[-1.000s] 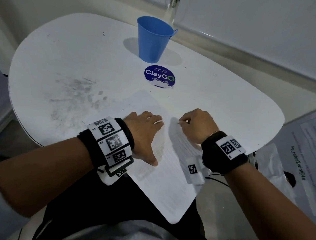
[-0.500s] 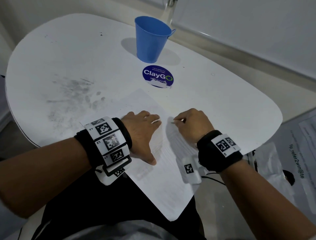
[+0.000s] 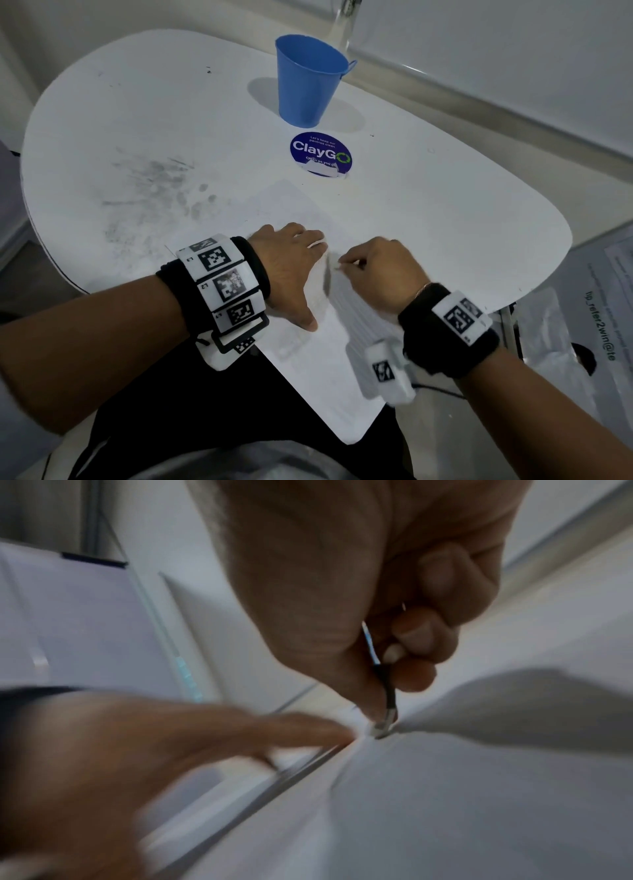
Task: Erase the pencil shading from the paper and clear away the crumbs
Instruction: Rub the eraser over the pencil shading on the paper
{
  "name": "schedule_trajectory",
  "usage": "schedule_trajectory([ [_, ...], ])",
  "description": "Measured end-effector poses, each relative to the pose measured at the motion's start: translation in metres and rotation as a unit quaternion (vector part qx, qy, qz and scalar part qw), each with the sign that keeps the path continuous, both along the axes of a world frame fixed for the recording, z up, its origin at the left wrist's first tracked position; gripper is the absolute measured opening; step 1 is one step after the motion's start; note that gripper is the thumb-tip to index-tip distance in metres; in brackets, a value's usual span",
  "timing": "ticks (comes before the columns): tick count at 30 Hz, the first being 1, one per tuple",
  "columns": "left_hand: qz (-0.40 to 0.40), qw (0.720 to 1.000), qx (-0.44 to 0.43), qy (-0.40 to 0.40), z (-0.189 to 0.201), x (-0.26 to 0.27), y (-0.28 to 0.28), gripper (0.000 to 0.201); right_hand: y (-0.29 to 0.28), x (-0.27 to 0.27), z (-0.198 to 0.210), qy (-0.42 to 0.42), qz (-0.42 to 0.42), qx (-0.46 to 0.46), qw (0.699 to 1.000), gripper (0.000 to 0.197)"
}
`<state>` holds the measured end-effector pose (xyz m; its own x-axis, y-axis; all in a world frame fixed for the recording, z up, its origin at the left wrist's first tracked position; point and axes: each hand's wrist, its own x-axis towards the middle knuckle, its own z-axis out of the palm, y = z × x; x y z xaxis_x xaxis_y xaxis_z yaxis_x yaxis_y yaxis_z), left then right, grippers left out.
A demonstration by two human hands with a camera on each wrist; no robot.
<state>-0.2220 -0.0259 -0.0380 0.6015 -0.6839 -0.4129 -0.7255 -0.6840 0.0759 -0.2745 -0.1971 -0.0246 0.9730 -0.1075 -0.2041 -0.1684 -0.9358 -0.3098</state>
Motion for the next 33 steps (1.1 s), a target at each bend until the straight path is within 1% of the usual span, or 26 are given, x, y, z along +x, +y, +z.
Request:
schedule_trajectory([
  [2,0.000,1.000,-0.005,0.000,0.000,0.000,0.000,0.119,-0.016,0.011,0.006,-0.017,-0.062,0.002,0.998,0.019],
  [3,0.000,1.000,-0.007,0.001,0.000,-0.001,0.000,0.119,-0.019,0.012,0.005,-0.026,-0.074,0.000,0.997,0.020],
  [4,0.000,1.000,-0.006,0.001,0.000,-0.001,-0.001,0.119,-0.016,0.009,0.004,-0.025,-0.061,0.000,0.998,0.020],
  [6,-0.001,1.000,-0.001,0.000,0.000,0.000,-0.001,0.119,0.002,-0.006,0.001,-0.004,0.009,0.003,1.000,0.021],
  [7,-0.001,1.000,0.000,0.001,0.000,0.000,-0.001,0.119,0.006,-0.010,0.000,0.003,0.025,0.007,1.000,0.021],
  [8,-0.002,1.000,0.000,0.001,0.001,0.000,0.000,0.119,0.001,-0.007,0.000,0.009,0.014,0.005,1.000,0.020],
  [9,-0.002,1.000,-0.001,-0.001,0.002,0.000,0.000,0.119,-0.008,0.000,0.001,0.007,-0.017,0.002,1.000,0.019],
  [11,-0.002,1.000,-0.006,-0.002,0.002,-0.001,0.000,0.118,-0.020,0.010,0.005,-0.023,-0.075,0.012,0.997,0.018],
  [12,-0.001,1.000,-0.007,-0.001,0.001,-0.002,0.000,0.118,-0.020,0.009,0.005,-0.027,-0.074,0.008,0.997,0.019],
  [15,-0.002,1.000,-0.003,0.001,0.001,-0.001,0.000,0.118,0.006,-0.012,0.003,-0.003,0.020,0.012,1.000,0.023],
  [16,-0.001,1.000,-0.002,0.002,0.001,-0.001,0.000,0.118,0.008,-0.014,0.002,0.001,0.028,0.015,0.999,0.022],
  [18,-0.001,1.000,-0.001,0.002,0.000,0.000,0.000,0.119,-0.007,-0.001,0.003,0.001,-0.020,0.015,1.000,0.020],
  [20,0.001,1.000,-0.003,0.002,0.000,-0.001,-0.001,0.119,-0.017,0.007,0.003,-0.026,-0.066,0.021,0.997,0.019],
  [21,0.001,1.000,-0.001,0.003,0.000,-0.001,-0.001,0.119,-0.015,0.005,0.002,-0.027,-0.061,0.018,0.998,0.020],
  [24,-0.002,1.000,0.001,0.004,0.001,-0.001,-0.001,0.118,0.011,-0.014,0.000,-0.008,0.027,0.023,0.999,0.023],
  [25,-0.002,1.000,0.001,0.003,0.001,0.000,0.000,0.118,0.009,-0.014,0.000,0.001,0.027,0.022,0.999,0.022],
  [26,-0.002,1.000,0.001,0.002,0.001,0.000,0.000,0.118,0.001,-0.007,0.000,0.004,0.005,0.017,1.000,0.020],
  [28,0.000,1.000,0.000,0.002,0.001,-0.001,0.000,0.119,-0.016,0.007,0.003,-0.023,-0.061,0.021,0.998,0.019],
  [29,0.001,1.000,0.000,0.003,0.001,-0.001,-0.001,0.119,-0.019,0.007,0.002,-0.035,-0.073,0.018,0.997,0.019],
  [30,0.001,1.000,0.001,0.003,0.001,-0.002,-0.001,0.119,-0.016,0.004,0.001,-0.034,-0.062,0.013,0.997,0.020],
  [32,-0.001,1.000,0.003,0.002,0.001,-0.002,-0.001,0.118,0.003,-0.011,0.000,-0.014,0.011,0.009,1.000,0.022],
  [33,-0.001,1.000,0.004,0.004,0.001,-0.001,-0.001,0.118,0.009,-0.017,0.001,-0.001,0.031,0.019,0.999,0.022],
])
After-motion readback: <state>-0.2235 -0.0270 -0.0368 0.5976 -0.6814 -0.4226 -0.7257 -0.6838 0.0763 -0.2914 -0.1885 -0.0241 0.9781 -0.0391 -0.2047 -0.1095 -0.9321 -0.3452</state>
